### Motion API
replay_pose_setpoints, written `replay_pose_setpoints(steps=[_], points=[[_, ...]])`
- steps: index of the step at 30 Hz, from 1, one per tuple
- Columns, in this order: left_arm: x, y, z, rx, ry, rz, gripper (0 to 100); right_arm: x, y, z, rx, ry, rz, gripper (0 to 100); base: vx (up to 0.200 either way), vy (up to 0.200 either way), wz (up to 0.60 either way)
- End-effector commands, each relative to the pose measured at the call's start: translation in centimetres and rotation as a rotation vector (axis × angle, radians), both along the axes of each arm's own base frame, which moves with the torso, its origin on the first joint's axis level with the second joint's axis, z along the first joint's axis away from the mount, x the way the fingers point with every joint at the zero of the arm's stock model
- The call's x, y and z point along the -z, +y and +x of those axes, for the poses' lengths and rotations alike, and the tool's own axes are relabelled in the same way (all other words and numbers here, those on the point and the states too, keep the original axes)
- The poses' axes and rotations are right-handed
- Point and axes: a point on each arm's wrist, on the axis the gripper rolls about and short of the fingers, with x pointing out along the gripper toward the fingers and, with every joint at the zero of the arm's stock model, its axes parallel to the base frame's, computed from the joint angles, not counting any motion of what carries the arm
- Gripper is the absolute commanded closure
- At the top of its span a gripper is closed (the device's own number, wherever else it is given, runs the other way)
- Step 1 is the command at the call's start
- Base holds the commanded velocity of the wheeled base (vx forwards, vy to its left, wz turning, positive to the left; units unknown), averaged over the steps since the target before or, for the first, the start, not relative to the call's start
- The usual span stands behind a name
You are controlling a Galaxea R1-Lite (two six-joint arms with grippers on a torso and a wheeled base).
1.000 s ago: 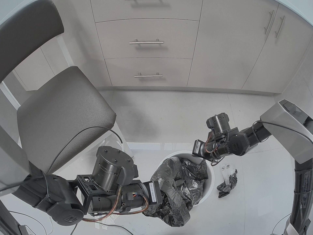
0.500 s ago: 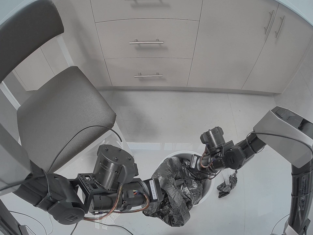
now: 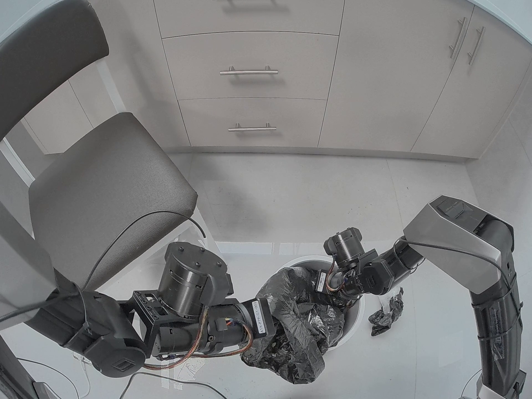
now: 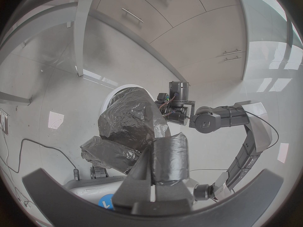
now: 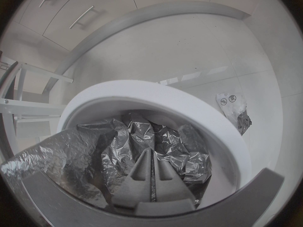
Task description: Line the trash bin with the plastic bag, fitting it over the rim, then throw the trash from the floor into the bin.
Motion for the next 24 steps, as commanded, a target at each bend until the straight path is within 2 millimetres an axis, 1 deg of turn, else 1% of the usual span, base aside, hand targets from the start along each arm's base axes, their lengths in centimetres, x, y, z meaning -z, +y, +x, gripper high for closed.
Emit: replay_pose_setpoints(steps=[1, 3, 5, 7, 8, 9, 10, 11, 12, 13, 14, 15, 16, 17, 18, 19, 20, 23, 24], points=[[0.1, 0.1, 0.2, -0.005, 0.003, 0.002, 100, 0.7, 0.0, 0.0, 0.003, 0.012, -0.005, 100, 0.000, 0.000, 0.00], [-0.1, 0.3, 0.3, -0.015, -0.002, -0.003, 100, -1.0, -0.4, -0.1, 0.013, -0.011, 0.011, 100, 0.000, 0.000, 0.00], [-0.3, 0.2, 0.5, -0.015, -0.011, -0.010, 100, -3.2, -0.7, -0.8, 0.010, -0.040, 0.025, 100, 0.000, 0.000, 0.00], [-0.7, 0.2, 0.5, -0.018, -0.020, -0.018, 100, -6.3, -1.0, -1.8, 0.005, -0.083, 0.048, 100, 0.000, 0.000, 0.00], [-0.7, 0.2, 0.5, -0.018, -0.020, -0.018, 100, -6.6, -1.0, -2.0, 0.005, -0.089, 0.050, 100, 0.000, 0.000, 0.00], [-0.7, 0.1, 0.6, -0.017, -0.021, -0.020, 100, -8.6, -1.4, -2.9, -0.001, -0.116, 0.063, 100, 0.000, 0.000, 0.00], [-0.7, 0.1, 0.6, -0.017, -0.021, -0.020, 100, -8.6, -1.4, -2.9, -0.001, -0.116, 0.063, 100, 0.000, 0.000, 0.00], [-0.7, 0.1, 0.6, -0.017, -0.021, -0.020, 100, -10.5, -1.8, -4.2, -0.013, -0.134, 0.068, 100, 0.000, 0.000, 0.00], [-0.5, 0.1, 0.7, -0.016, -0.018, -0.016, 100, -12.0, -1.9, -5.9, -0.035, -0.115, 0.056, 100, 0.000, 0.000, 0.00], [-0.5, 0.1, 0.7, -0.016, -0.018, -0.016, 100, -12.0, -1.9, -5.9, -0.035, -0.115, 0.056, 100, 0.000, 0.000, 0.00], [-0.4, 0.1, 0.7, -0.017, -0.015, -0.015, 100, -13.0, -1.5, -8.4, -0.082, -0.053, 0.025, 100, 0.000, 0.000, 0.00], [-0.5, 0.1, 0.7, -0.017, -0.016, -0.016, 100, -13.1, -0.9, -10.2, -0.121, -0.012, 0.004, 100, 0.000, 0.000, 0.00], [-0.5, 0.1, 0.7, -0.017, -0.016, -0.016, 100, -13.1, -0.7, -10.7, -0.132, -0.002, -0.001, 100, 0.000, 0.000, 0.00], [-0.6, 0.1, 0.6, -0.017, -0.018, -0.018, 100, -12.9, 0.3, -13.4, -0.191, 0.037, -0.032, 100, 0.000, 0.000, 0.00], [-0.6, 0.1, 0.6, -0.017, -0.020, -0.019, 100, -12.8, 0.8, -14.9, -0.217, 0.048, -0.045, 100, 0.000, 0.000, 0.00], [-0.6, 0.1, 0.6, -0.017, -0.020, -0.019, 100, -12.8, 0.8, -14.9, -0.217, 0.048, -0.045, 100, 0.000, 0.000, 0.00], [-0.7, 0.2, 0.7, -0.018, -0.021, -0.020, 100, -12.2, 1.9, -18.1, -0.269, 0.068, -0.075, 100, 0.000, 0.000, 0.00], [-0.7, 0.2, 0.7, -0.018, -0.021, -0.020, 100, -10.9, 3.3, -21.9, -0.341, 0.102, -0.116, 100, 0.000, 0.000, 0.00], [-0.7, 0.2, 0.7, -0.018, -0.022, -0.019, 100, -10.5, 3.6, -22.8, -0.356, 0.112, -0.129, 100, 0.000, 0.000, 0.00]])
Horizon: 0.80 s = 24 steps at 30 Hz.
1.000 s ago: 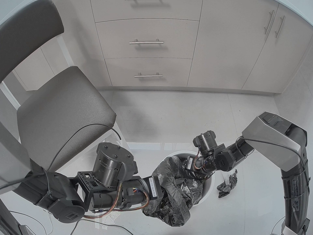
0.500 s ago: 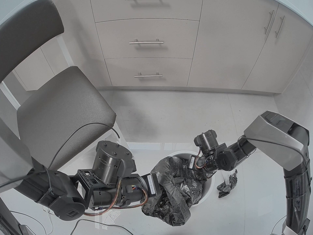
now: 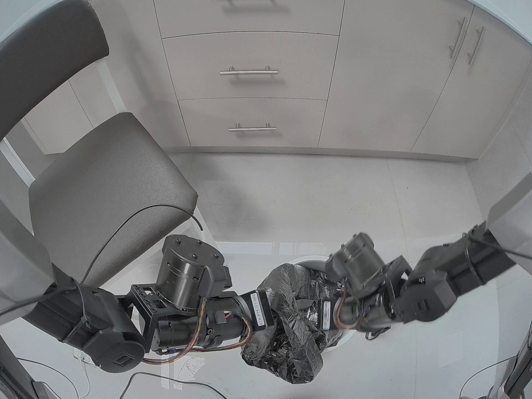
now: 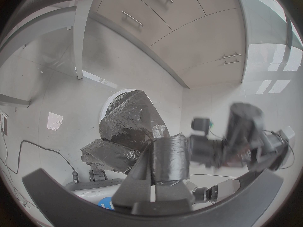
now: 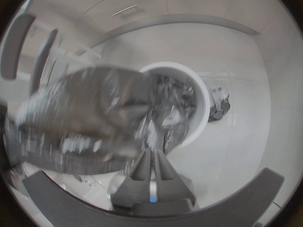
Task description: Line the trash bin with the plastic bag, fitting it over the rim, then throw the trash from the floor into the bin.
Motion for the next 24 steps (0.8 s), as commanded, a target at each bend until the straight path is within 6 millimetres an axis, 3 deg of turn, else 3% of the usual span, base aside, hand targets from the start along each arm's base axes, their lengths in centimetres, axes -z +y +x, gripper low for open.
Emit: replay_pose_setpoints(steps=[1, 14, 20, 24], points=[[-0.2, 0.0, 0.0, -0.001, -0.006, -0.004, 100, 0.3, 1.6, -10.2, -0.179, 0.054, -0.087, 0, 0.000, 0.000, 0.00], [-0.2, 0.1, 0.1, -0.005, -0.008, -0.005, 100, 4.4, 2.9, -11.3, -0.211, 0.091, -0.233, 0, 0.000, 0.000, 0.00], [-0.2, 0.2, 0.1, -0.007, -0.009, -0.006, 100, 6.9, 4.1, -8.6, -0.124, -0.039, -0.278, 0, 0.000, 0.000, 0.00], [-0.2, 0.2, 0.1, -0.007, -0.009, -0.006, 100, 7.2, 4.2, -6.3, -0.070, -0.088, -0.304, 0, 0.000, 0.000, 0.00]])
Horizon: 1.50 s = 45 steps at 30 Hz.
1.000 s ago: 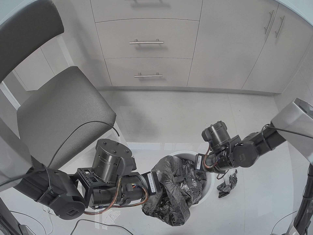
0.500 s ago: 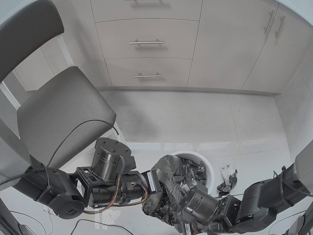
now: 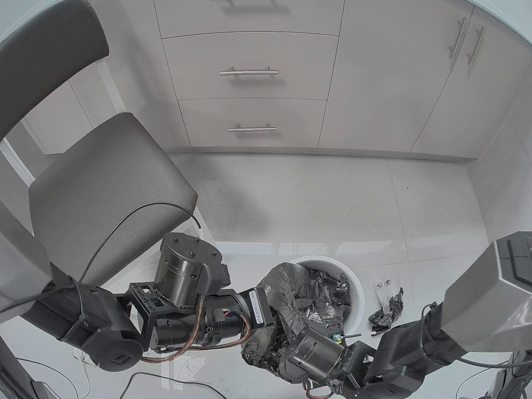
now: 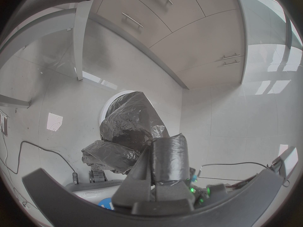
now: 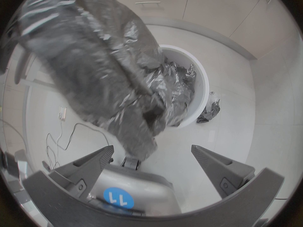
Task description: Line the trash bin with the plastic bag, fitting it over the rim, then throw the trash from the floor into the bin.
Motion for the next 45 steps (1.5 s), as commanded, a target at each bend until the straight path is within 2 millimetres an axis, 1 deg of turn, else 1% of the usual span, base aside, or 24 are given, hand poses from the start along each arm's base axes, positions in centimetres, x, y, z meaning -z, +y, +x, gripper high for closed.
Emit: replay_pose_setpoints(steps=[1, 5, 7, 10, 14, 16, 17, 21, 22, 24, 32, 38, 40, 41, 42, 45], points=[[-0.1, 0.0, 0.0, -0.001, -0.001, -0.002, 100, 2.0, 0.3, 2.5, 0.053, -0.014, -0.043, 0, 0.000, 0.000, 0.00], [-0.1, 0.0, 0.0, -0.001, -0.002, -0.003, 100, 1.5, 0.9, 3.3, 0.051, -0.046, -0.031, 0, 0.000, 0.000, 0.00], [-0.1, 0.0, 0.0, -0.001, -0.004, -0.004, 100, 0.9, 1.6, 4.0, 0.043, -0.086, -0.026, 0, 0.000, 0.000, 0.00], [-0.1, 0.0, 0.0, -0.003, -0.003, -0.002, 100, 0.3, 2.3, 4.4, 0.028, -0.107, -0.009, 0, 0.000, 0.000, 0.00], [-0.1, 0.0, 0.0, -0.003, -0.003, -0.002, 100, -0.1, 3.0, 4.2, -0.002, -0.123, -0.004, 0, 0.000, 0.000, 0.00], [-0.1, 0.1, 0.0, -0.003, -0.004, -0.003, 100, 0.2, 3.5, 3.5, -0.027, -0.126, -0.020, 0, 0.000, 0.000, 0.00], [-0.1, 0.1, 0.0, -0.003, -0.004, -0.003, 100, 0.7, 3.6, 3.4, -0.027, -0.128, -0.038, 0, 0.000, 0.000, 0.00], [-0.2, 0.1, 0.0, -0.003, -0.006, -0.006, 100, 2.5, 2.9, 3.5, 0.021, -0.181, -0.155, 0, 0.000, 0.000, 0.00], [-0.2, 0.1, 0.0, -0.003, -0.006, -0.006, 100, 2.5, 2.9, 3.5, 0.021, -0.181, -0.155, 0, 0.000, 0.000, 0.00], [-0.2, 0.1, 0.0, -0.004, -0.011, -0.009, 100, 3.0, 2.1, 3.2, 0.033, -0.186, -0.202, 0, 0.000, 0.000, 0.00], [-0.3, 0.0, 0.0, -0.002, -0.019, -0.017, 100, 3.0, 1.4, 3.3, 0.059, -0.232, -0.265, 0, 0.000, 0.000, 0.00], [-0.3, -0.1, 0.1, -0.002, -0.019, -0.017, 100, 2.6, 0.8, 2.7, 0.053, -0.249, -0.297, 0, 0.000, 0.000, 0.00], [-0.1, -0.1, 0.1, 0.002, -0.022, -0.007, 100, 2.2, 0.1, 2.4, 0.057, -0.255, -0.310, 0, 0.000, 0.000, 0.00], [-0.1, -0.1, 0.1, 0.003, -0.025, -0.007, 100, 2.2, 0.0, 2.3, 0.057, -0.255, -0.310, 0, 0.000, 0.000, 0.00], [0.0, -0.1, 0.1, 0.005, -0.027, -0.001, 100, 1.9, -0.6, 2.1, 0.062, -0.256, -0.318, 0, 0.000, 0.000, 0.00], [-0.1, -0.2, 0.2, 0.009, -0.040, -0.013, 100, 1.2, -1.5, 1.7, 0.069, -0.257, -0.319, 0, 0.000, 0.000, 0.00]])
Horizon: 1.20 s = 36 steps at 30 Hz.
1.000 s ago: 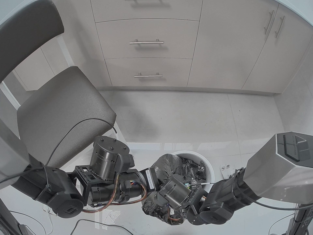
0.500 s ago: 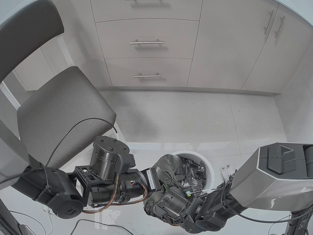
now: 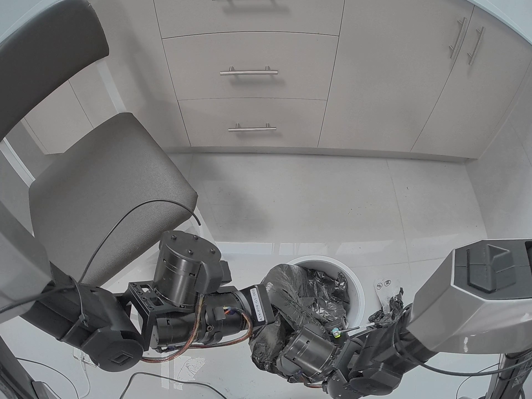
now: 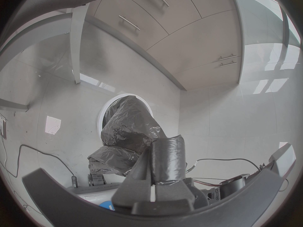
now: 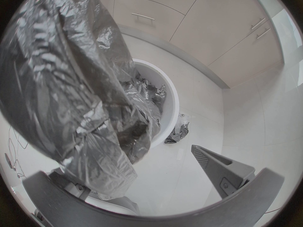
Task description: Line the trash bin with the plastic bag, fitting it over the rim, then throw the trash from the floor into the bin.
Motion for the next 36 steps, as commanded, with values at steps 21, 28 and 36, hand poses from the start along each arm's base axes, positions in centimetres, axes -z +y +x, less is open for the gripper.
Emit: replay_pose_setpoints(steps=[21, 28, 36], points=[[3.7, -1.6, 1.6, 0.133, -0.156, 0.141, 100, -4.0, -5.8, 5.5, 0.133, -0.063, 0.047, 0, 0.000, 0.000, 0.00], [4.4, -1.1, 2.7, 0.145, -0.189, 0.198, 100, -4.5, -6.7, 7.8, 0.117, -0.049, 0.179, 0, 0.000, 0.000, 0.00], [4.6, -1.0, 3.0, 0.176, -0.229, 0.233, 100, -4.2, -8.2, 11.2, 0.163, -0.129, 0.262, 0, 0.000, 0.000, 0.00]])
